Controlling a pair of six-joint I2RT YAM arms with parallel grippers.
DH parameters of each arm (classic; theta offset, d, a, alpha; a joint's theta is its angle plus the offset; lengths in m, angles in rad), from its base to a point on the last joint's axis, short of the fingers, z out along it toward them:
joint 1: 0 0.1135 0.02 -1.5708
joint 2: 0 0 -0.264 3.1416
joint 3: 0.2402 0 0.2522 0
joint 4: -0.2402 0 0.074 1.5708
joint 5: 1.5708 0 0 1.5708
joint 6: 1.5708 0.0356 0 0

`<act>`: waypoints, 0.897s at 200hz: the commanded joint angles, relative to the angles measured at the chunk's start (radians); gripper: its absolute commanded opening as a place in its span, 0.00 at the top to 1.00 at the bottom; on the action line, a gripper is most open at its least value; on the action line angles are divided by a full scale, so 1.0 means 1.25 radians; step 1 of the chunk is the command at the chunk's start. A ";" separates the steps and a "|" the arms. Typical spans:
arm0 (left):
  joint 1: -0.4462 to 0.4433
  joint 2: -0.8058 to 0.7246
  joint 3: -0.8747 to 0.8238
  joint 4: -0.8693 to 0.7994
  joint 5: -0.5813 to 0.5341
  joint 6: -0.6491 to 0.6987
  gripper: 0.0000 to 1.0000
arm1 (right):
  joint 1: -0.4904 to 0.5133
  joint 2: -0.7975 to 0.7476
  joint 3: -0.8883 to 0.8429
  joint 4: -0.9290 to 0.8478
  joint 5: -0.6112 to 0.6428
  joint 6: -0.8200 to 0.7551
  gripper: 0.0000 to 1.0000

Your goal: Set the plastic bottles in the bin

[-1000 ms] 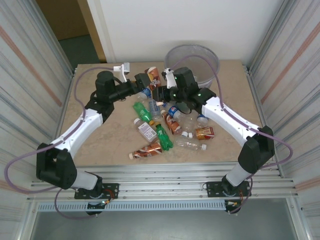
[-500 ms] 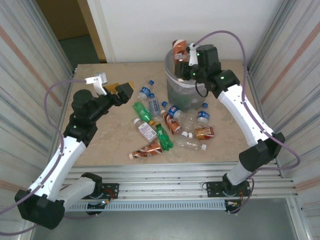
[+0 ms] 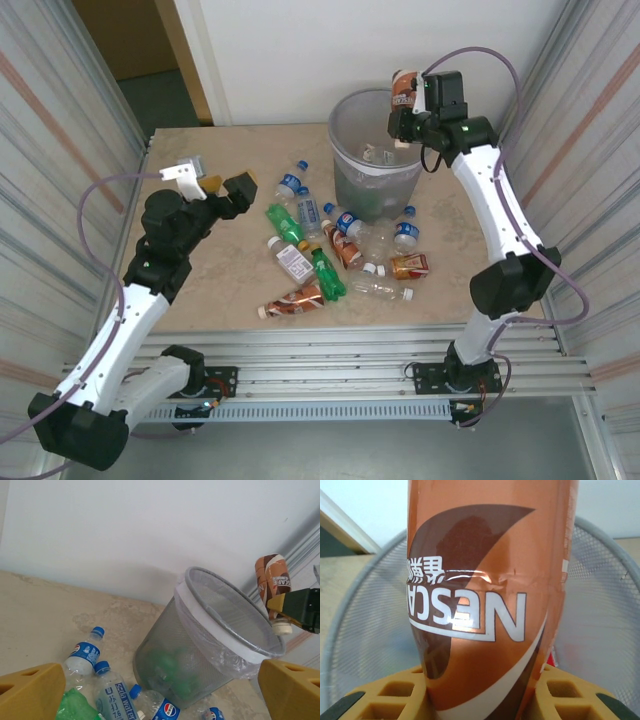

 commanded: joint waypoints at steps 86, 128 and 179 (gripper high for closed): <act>0.024 0.012 -0.014 -0.009 -0.022 0.014 0.01 | -0.008 0.080 0.071 -0.055 0.064 -0.064 0.34; 0.030 0.020 -0.014 -0.032 -0.015 0.022 0.01 | -0.006 0.058 0.070 -0.059 0.072 -0.069 0.32; 0.030 0.027 -0.018 -0.093 0.009 0.044 0.01 | -0.004 -0.009 0.035 -0.051 0.081 -0.067 0.28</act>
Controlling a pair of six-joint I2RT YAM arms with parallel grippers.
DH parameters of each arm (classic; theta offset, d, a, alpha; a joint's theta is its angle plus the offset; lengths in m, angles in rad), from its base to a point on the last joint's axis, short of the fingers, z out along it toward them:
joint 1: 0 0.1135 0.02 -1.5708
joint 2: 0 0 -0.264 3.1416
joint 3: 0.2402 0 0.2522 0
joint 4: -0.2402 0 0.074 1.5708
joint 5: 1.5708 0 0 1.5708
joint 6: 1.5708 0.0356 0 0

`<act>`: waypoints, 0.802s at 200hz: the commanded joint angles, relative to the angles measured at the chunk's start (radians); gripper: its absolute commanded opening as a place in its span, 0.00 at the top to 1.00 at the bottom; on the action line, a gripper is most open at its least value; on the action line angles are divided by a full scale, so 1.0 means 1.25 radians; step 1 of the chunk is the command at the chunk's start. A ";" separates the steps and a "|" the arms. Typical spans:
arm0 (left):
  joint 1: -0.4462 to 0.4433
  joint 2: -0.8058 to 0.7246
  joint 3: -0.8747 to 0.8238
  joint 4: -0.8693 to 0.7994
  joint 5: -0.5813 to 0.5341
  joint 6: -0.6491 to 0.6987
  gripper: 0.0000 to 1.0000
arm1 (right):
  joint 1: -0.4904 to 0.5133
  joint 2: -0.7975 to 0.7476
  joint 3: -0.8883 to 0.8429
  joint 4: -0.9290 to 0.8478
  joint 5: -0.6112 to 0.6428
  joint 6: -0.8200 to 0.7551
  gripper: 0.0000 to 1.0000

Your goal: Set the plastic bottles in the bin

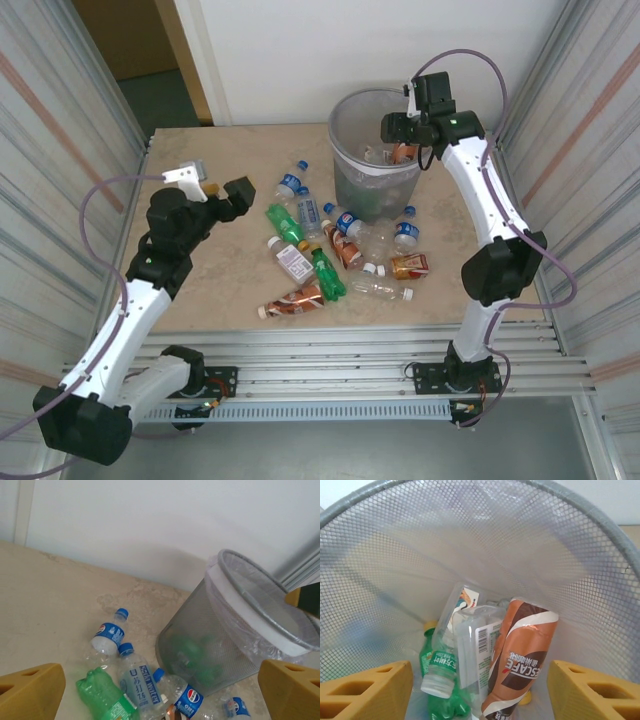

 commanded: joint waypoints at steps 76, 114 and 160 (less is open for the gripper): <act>-0.033 0.025 -0.008 -0.200 0.164 0.274 0.03 | -0.006 -0.244 -0.195 0.039 0.061 0.020 0.17; -0.118 0.060 -0.014 -0.246 0.133 0.363 0.05 | -0.013 -0.323 -0.292 0.061 0.075 0.048 0.12; -0.330 0.095 -0.014 -0.354 -0.008 0.470 0.05 | -0.032 -0.417 -0.401 0.068 0.097 0.077 0.02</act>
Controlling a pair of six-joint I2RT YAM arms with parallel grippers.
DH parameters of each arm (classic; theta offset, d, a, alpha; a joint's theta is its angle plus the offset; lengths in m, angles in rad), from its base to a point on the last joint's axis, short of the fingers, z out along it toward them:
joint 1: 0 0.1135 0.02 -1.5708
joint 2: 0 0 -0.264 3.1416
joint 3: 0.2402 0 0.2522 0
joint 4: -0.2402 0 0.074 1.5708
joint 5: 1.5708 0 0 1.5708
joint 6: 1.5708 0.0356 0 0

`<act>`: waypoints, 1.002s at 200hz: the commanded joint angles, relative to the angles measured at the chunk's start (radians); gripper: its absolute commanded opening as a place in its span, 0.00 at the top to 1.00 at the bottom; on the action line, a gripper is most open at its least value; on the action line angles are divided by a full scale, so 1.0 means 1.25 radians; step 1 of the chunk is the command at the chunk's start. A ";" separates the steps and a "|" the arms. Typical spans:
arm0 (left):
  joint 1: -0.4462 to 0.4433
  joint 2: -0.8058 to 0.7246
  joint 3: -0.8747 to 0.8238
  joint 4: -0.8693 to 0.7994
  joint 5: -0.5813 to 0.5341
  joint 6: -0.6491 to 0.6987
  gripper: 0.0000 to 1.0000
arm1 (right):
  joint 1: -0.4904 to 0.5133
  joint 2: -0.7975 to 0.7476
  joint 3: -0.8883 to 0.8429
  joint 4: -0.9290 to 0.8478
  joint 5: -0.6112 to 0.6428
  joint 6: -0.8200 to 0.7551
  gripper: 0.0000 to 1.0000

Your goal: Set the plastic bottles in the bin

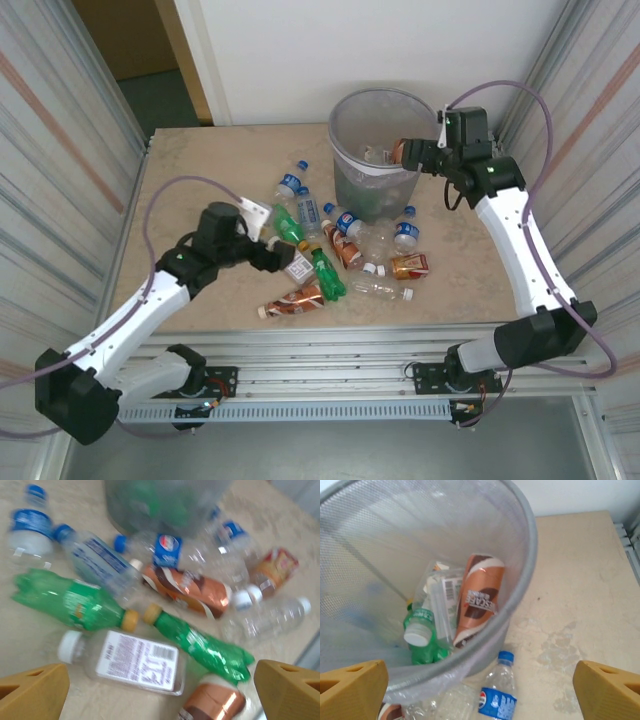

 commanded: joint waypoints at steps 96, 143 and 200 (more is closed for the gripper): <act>-0.282 0.165 0.014 -0.215 -0.218 0.122 0.10 | -0.060 -0.177 -0.156 0.037 -0.008 0.053 0.02; -0.290 0.244 0.036 -0.227 -0.249 0.124 0.12 | -0.066 -0.177 -0.162 0.039 -0.026 0.058 0.02; -0.291 0.309 0.049 -0.214 -0.244 0.136 0.17 | -0.066 -0.172 -0.165 0.041 -0.028 0.064 0.02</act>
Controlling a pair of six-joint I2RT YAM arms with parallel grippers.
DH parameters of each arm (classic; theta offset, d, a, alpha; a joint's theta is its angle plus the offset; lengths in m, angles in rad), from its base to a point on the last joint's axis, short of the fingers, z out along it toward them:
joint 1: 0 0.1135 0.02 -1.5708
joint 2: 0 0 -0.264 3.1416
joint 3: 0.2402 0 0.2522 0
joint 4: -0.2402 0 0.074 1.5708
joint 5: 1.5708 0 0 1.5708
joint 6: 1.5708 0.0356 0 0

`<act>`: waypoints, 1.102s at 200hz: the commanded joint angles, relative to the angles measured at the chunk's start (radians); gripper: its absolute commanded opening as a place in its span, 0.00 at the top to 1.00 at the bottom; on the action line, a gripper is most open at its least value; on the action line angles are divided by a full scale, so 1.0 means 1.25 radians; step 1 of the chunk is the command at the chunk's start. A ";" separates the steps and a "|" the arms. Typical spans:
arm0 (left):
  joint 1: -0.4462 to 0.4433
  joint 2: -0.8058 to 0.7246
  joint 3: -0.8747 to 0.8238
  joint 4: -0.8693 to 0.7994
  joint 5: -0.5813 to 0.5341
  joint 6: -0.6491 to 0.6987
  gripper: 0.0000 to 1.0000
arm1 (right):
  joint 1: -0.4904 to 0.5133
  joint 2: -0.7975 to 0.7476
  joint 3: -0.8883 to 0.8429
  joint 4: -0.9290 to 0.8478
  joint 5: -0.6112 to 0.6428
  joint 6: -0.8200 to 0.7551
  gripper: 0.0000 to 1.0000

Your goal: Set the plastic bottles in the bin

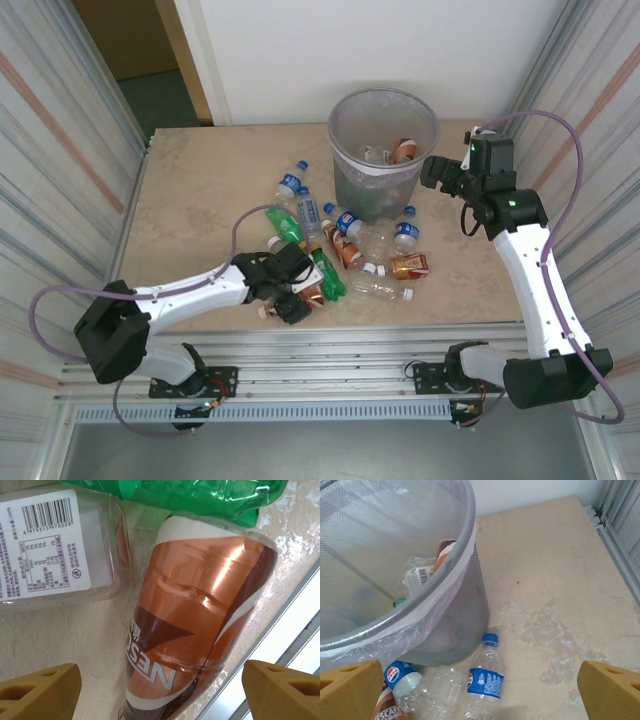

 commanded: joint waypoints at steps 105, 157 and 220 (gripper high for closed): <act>-0.006 0.156 0.069 -0.028 -0.030 0.026 0.30 | -0.007 -0.013 -0.019 0.016 -0.003 0.020 0.02; -0.008 0.156 0.068 -0.032 -0.030 0.026 0.41 | -0.010 -0.015 -0.022 0.016 -0.001 0.021 0.02; -0.023 0.066 0.076 -0.073 -0.032 0.015 0.57 | -0.009 -0.022 -0.032 0.019 -0.003 0.028 0.02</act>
